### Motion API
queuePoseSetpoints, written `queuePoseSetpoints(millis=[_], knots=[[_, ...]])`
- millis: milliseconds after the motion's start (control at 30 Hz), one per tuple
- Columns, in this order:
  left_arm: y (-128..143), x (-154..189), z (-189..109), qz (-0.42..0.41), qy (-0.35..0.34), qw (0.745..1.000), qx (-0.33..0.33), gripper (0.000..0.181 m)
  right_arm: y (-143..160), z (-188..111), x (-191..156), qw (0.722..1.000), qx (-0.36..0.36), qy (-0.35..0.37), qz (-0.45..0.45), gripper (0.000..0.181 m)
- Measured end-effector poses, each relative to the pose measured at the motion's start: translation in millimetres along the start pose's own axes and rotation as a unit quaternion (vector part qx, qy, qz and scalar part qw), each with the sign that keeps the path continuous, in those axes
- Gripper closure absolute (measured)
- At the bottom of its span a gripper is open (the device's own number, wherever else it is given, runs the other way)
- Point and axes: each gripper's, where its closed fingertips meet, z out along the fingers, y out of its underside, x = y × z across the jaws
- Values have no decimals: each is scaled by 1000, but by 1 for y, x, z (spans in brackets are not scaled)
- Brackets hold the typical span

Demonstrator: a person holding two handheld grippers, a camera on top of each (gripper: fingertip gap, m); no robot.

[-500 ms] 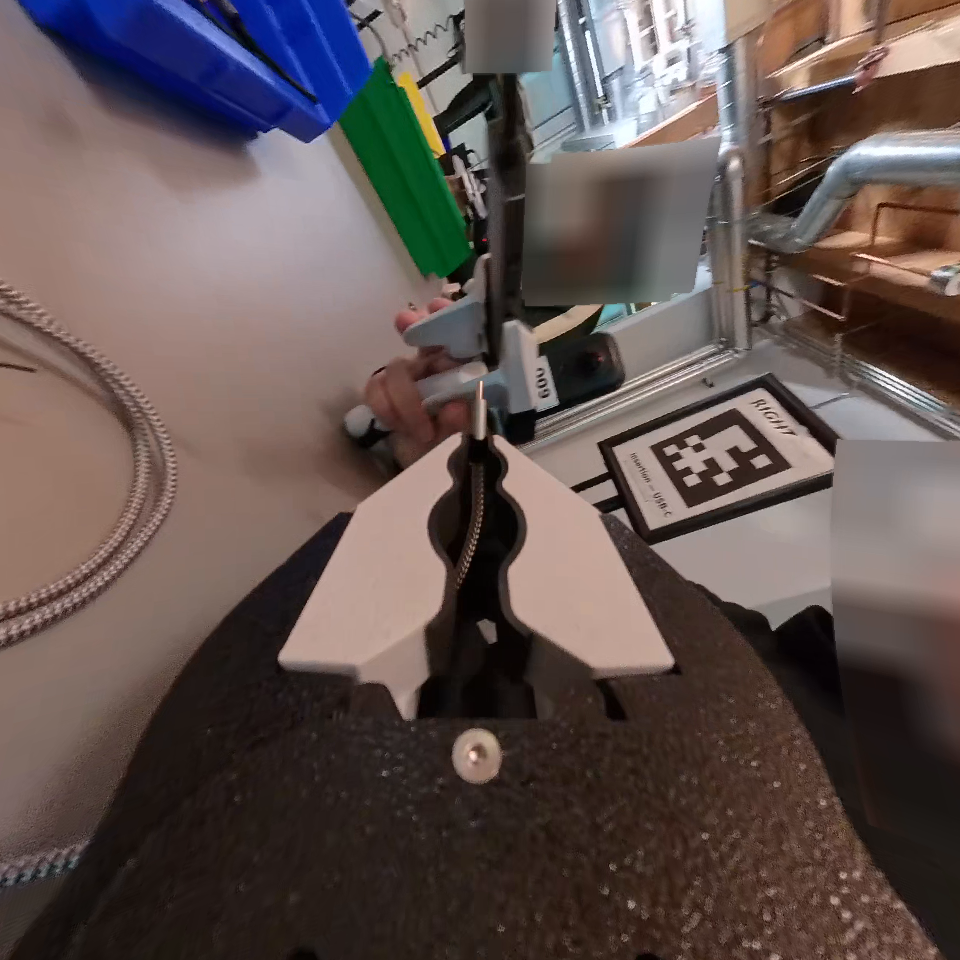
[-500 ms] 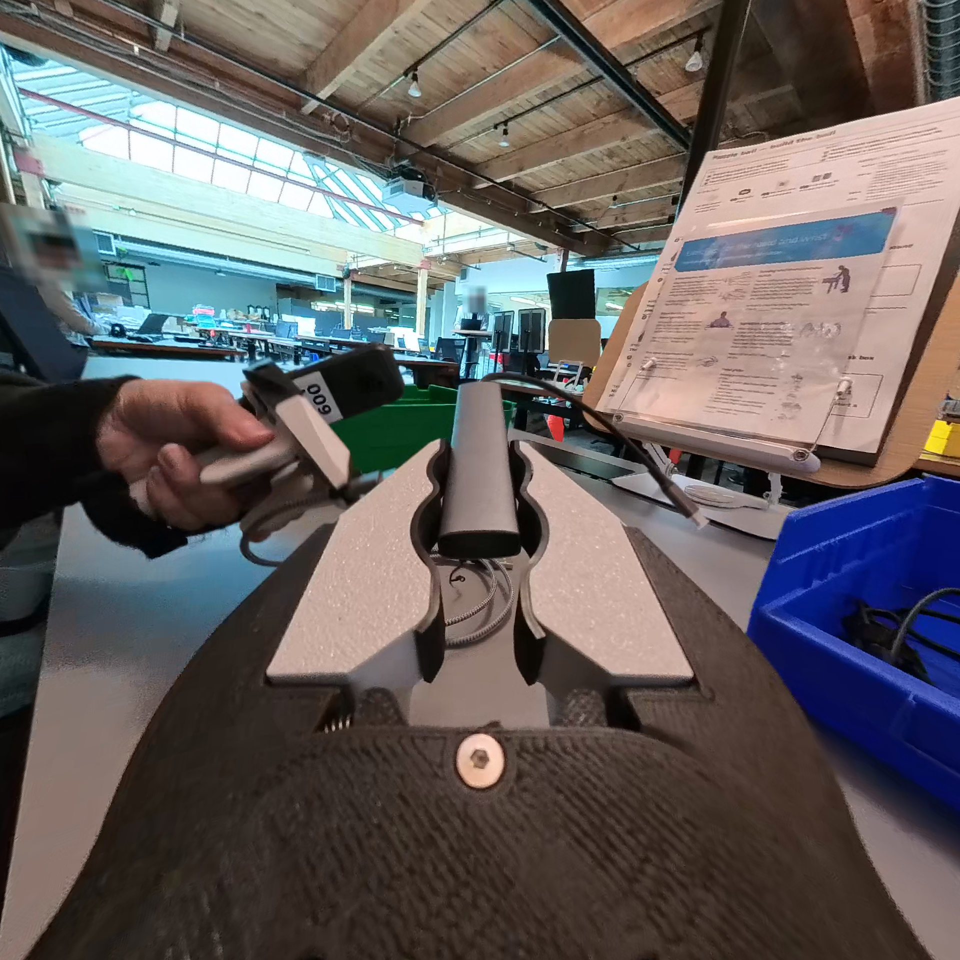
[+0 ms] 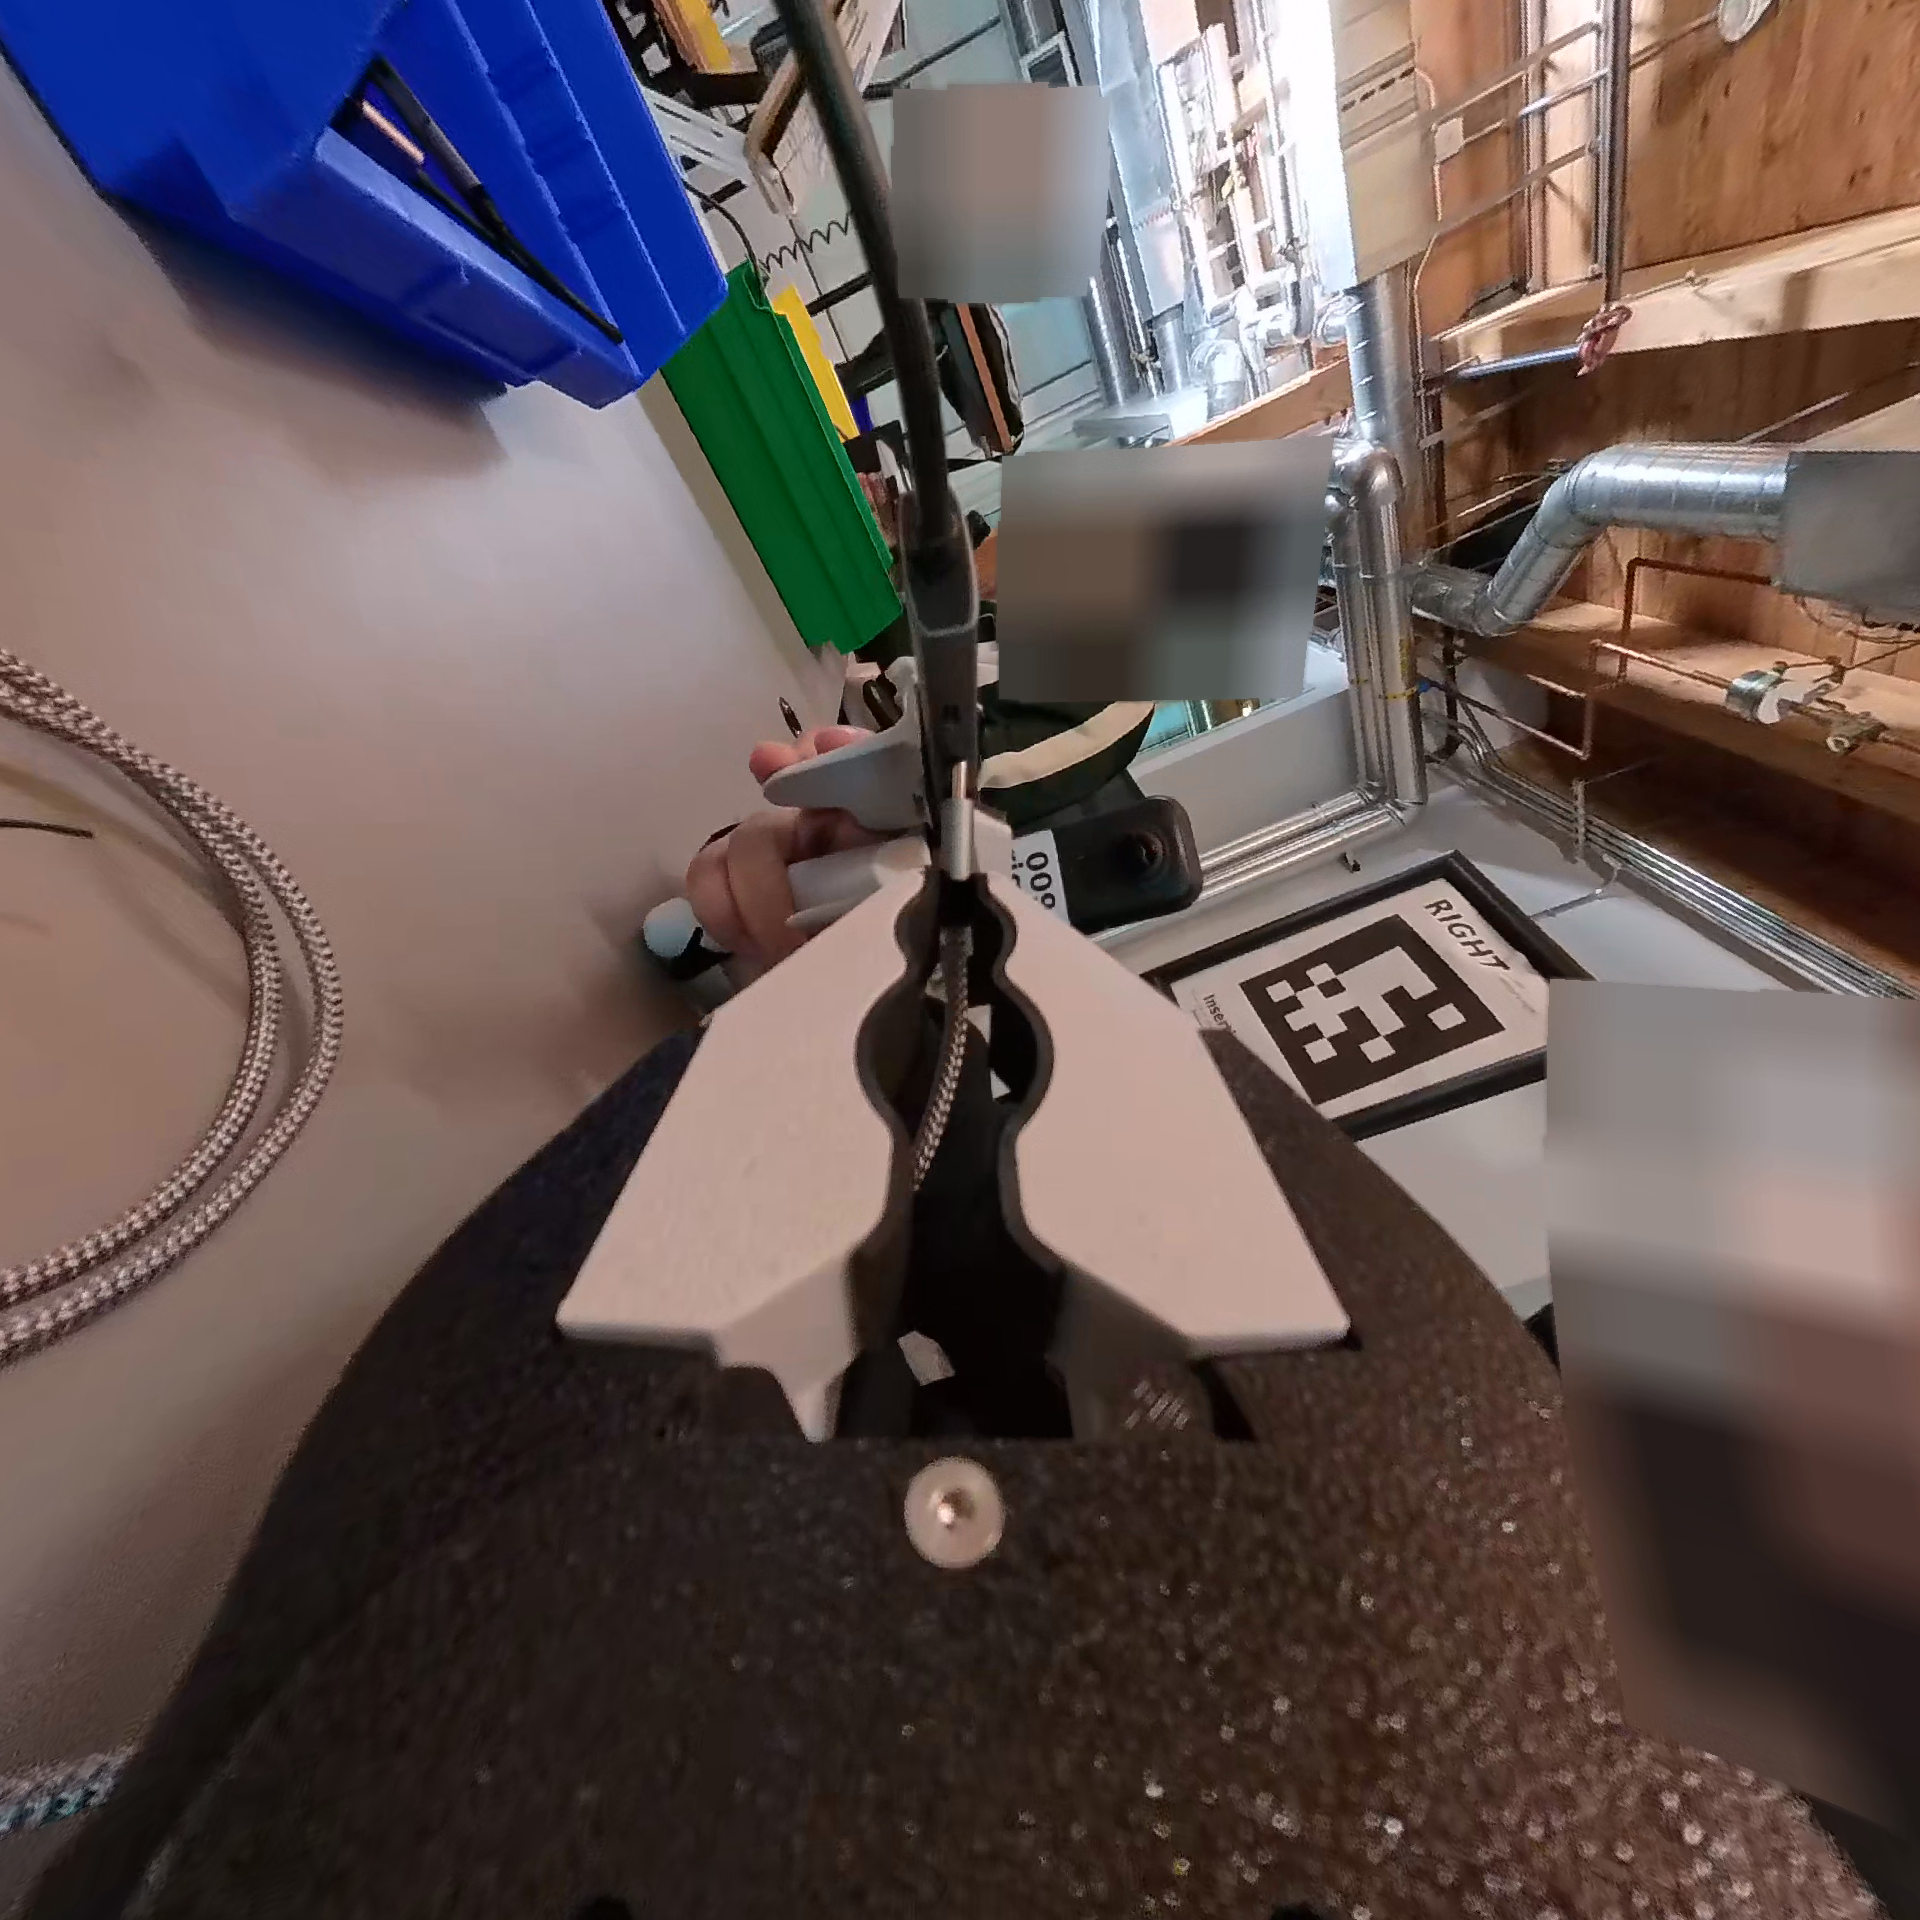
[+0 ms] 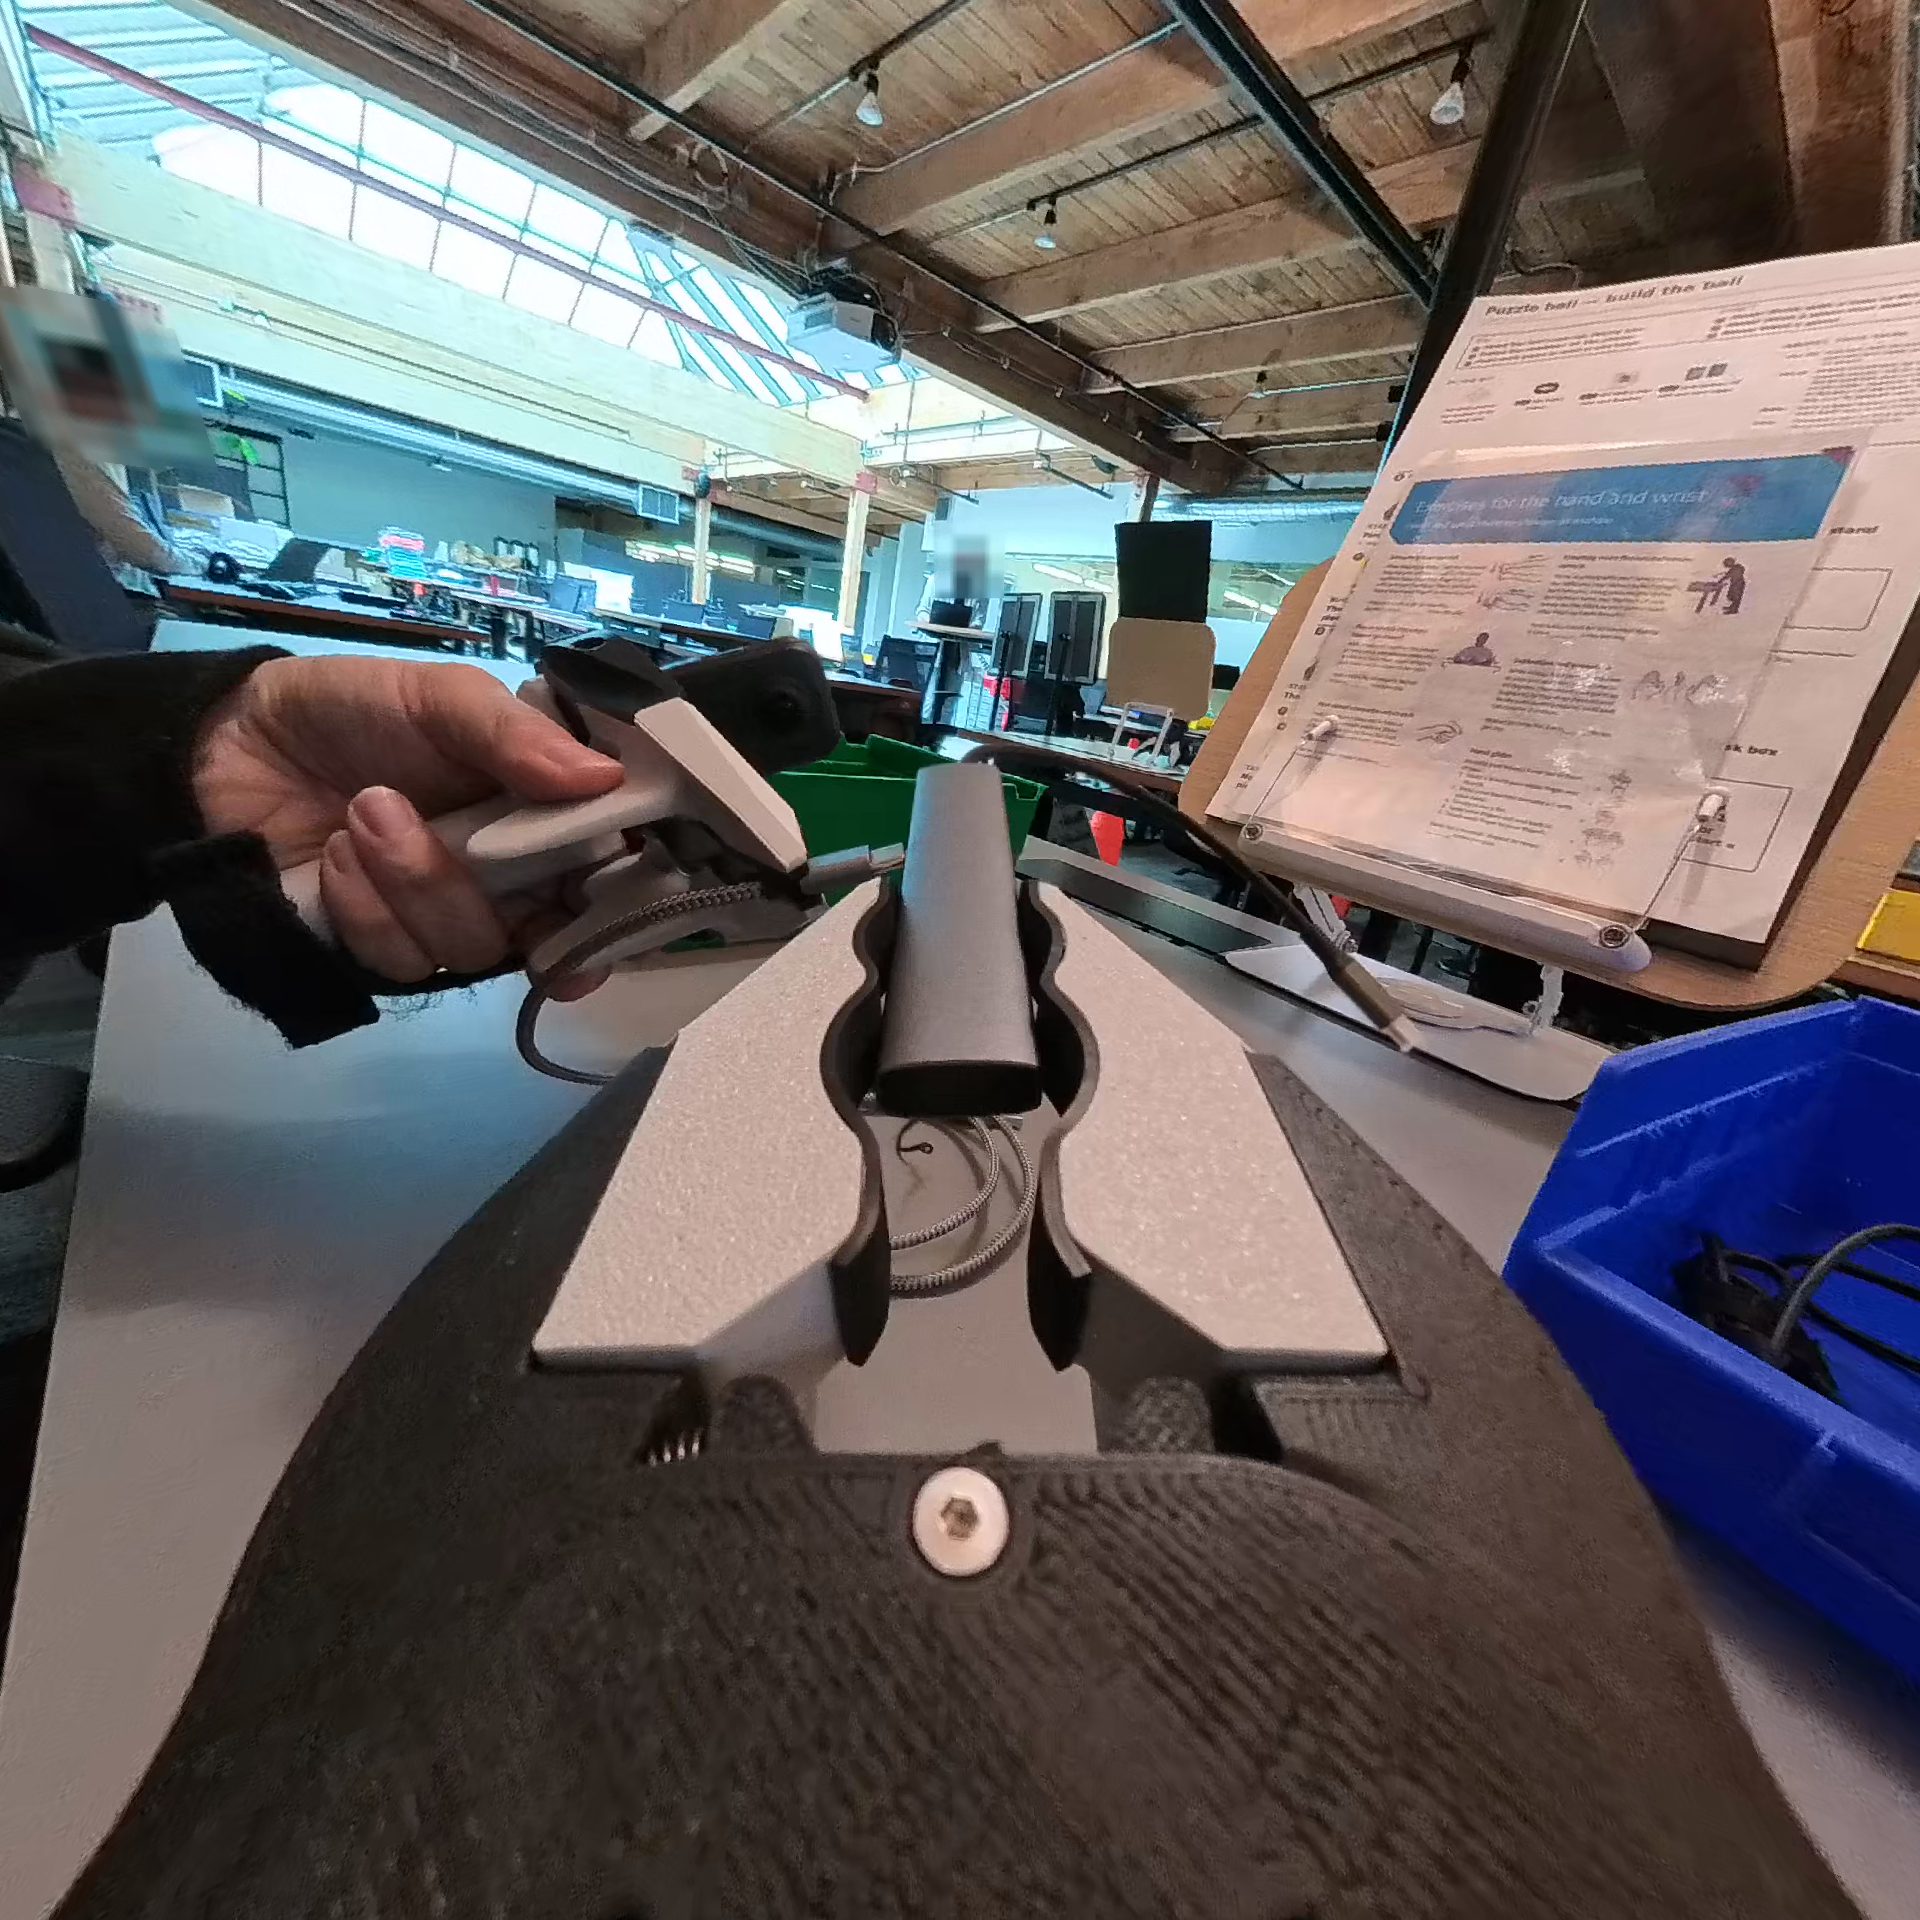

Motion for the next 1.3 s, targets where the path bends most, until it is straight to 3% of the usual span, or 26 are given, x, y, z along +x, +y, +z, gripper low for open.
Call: queuePoseSetpoints(millis=[333,433,500,600,700,767,867,1000,1300], knots=[[-2,-6,-5,7,-27,1000,11,180,7,4,-5,999,-28,3,-33,159],[-6,-9,-4,44,-54,997,21,179,9,6,-2,999,-35,13,-29,159],[-11,-9,-2,112,-80,990,31,177,8,5,4,998,-33,36,-33,159],[-22,-10,-4,290,-167,941,58,171,9,4,12,994,-37,83,-53,159],[-34,-18,-17,460,-312,827,91,147,11,6,11,993,-45,85,-61,159],[-30,-10,-13,527,-329,777,102,156,11,6,13,993,-48,90,-62,159],[-29,-8,-12,541,-346,757,120,164,11,5,14,992,-46,97,-64,159],[-26,-14,-6,532,-340,768,105,160,10,4,16,992,-45,103,-58,159],[-29,-21,0,562,-369,733,100,174,12,7,12,993,-52,92,-46,159]])
